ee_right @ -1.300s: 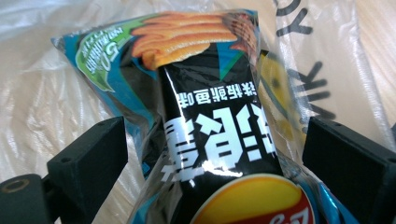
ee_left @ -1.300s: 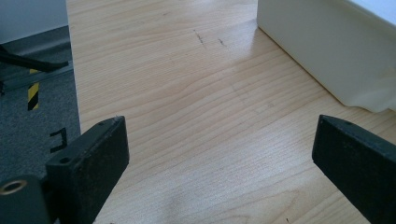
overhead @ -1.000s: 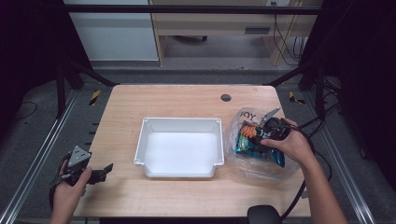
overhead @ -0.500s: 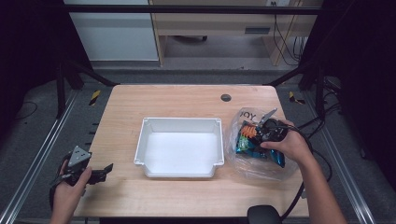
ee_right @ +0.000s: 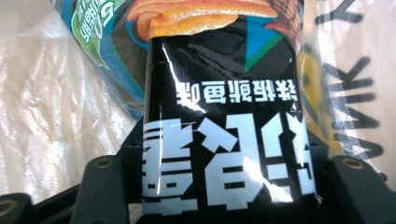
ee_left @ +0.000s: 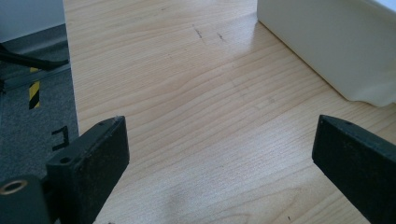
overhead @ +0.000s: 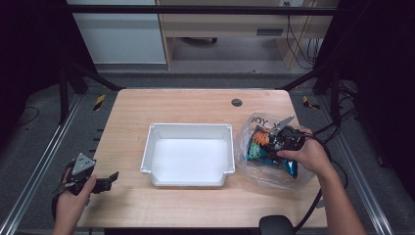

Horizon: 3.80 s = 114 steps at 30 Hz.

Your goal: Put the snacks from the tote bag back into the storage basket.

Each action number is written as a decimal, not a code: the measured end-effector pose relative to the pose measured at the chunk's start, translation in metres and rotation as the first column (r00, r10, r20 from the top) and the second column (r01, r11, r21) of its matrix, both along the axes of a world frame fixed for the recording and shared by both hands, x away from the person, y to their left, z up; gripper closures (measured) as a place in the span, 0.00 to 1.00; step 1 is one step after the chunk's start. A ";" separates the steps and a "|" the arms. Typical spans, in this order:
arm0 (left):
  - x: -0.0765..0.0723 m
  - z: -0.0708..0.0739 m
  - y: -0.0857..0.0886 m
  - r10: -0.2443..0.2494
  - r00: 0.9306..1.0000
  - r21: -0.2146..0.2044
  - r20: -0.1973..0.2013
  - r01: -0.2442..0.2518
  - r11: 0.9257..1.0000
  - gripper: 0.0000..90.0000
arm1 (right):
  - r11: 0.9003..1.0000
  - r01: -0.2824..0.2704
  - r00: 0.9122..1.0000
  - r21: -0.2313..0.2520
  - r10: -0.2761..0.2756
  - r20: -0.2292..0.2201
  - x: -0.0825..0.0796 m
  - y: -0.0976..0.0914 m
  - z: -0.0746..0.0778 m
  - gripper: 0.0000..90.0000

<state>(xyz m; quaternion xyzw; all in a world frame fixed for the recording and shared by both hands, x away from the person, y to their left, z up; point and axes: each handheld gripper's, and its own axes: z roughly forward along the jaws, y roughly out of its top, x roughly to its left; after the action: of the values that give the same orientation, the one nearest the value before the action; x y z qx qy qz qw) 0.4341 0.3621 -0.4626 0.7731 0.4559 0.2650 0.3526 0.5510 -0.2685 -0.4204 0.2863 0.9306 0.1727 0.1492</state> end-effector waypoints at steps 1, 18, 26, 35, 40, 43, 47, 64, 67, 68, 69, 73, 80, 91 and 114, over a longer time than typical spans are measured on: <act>0.000 0.000 0.000 0.000 1.000 -0.001 0.000 0.000 1.000 0.04 | 1.000 -0.007 1.000 0.005 0.007 0.009 -0.001 0.000 0.002 0.46; 0.000 0.000 0.001 0.004 1.000 -0.004 0.001 -0.004 1.000 0.04 | 0.999 0.044 0.991 0.010 -0.045 0.128 -0.031 -0.012 0.034 0.47; -0.001 0.000 0.001 0.005 1.000 -0.004 0.001 -0.005 1.000 0.04 | 0.993 0.084 0.974 0.081 -0.100 0.206 -0.043 -0.023 0.055 0.48; 0.000 0.001 0.002 0.006 1.000 -0.006 0.002 -0.006 1.000 0.04 | 0.989 0.051 0.963 0.137 -0.085 0.254 -0.055 -0.009 0.077 0.48; -0.001 0.001 0.002 0.006 1.000 -0.009 0.002 -0.006 1.000 0.04 | 0.988 0.022 0.959 0.152 -0.064 0.277 -0.059 0.005 0.090 0.48; -0.001 0.001 0.003 0.005 1.000 -0.008 0.001 -0.005 1.000 0.04 | 0.984 0.010 0.959 0.180 -0.060 0.277 -0.059 0.011 0.094 0.48; -0.001 0.001 0.003 0.009 1.000 -0.014 0.004 -0.009 1.000 0.04 | 0.978 -0.009 0.958 0.209 -0.051 0.283 -0.058 0.018 0.099 0.48; -0.001 0.001 0.002 0.001 1.000 -0.012 0.004 -0.001 1.000 0.04 | 0.978 -0.092 0.957 0.187 0.035 0.287 -0.049 0.065 0.103 0.48; -0.001 0.001 0.002 0.000 1.000 -0.012 0.004 0.000 1.000 0.04 | 0.977 -0.103 0.957 0.188 0.046 0.287 -0.048 0.071 0.103 0.48; -0.001 0.001 0.002 -0.001 1.000 -0.012 0.003 0.001 1.000 0.04 | 0.976 -0.114 0.957 0.185 0.057 0.286 -0.047 0.077 0.103 0.48; -0.001 0.001 0.002 -0.002 1.000 -0.012 0.003 0.002 1.000 0.04 | 0.977 -0.119 0.957 0.179 0.064 0.284 -0.046 0.079 0.103 0.48; -0.001 0.001 0.001 -0.003 1.000 -0.012 0.003 0.003 1.000 0.04 | 0.975 -0.131 0.956 0.177 0.077 0.283 -0.045 0.086 0.102 0.48; -0.001 0.001 0.001 -0.004 1.000 -0.011 0.003 0.004 1.000 0.04 | 0.973 -0.150 0.953 0.173 0.097 0.286 -0.046 0.093 0.103 0.48; -0.001 0.001 0.001 -0.006 1.000 -0.012 0.002 0.006 1.000 0.04 | 0.971 -0.167 0.950 0.174 0.111 0.292 -0.048 0.098 0.105 0.48; 0.000 0.001 0.000 -0.011 1.000 -0.005 -0.001 0.011 1.000 0.04 | 0.962 -0.210 0.935 0.172 0.147 0.322 -0.050 0.124 0.109 0.49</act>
<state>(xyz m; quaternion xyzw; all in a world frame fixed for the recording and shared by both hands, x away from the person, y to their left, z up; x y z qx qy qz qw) 0.4336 0.3622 -0.4618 0.7750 0.4522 0.2616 0.3556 0.5013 -0.1440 -0.3117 0.1836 0.8957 0.3221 0.2454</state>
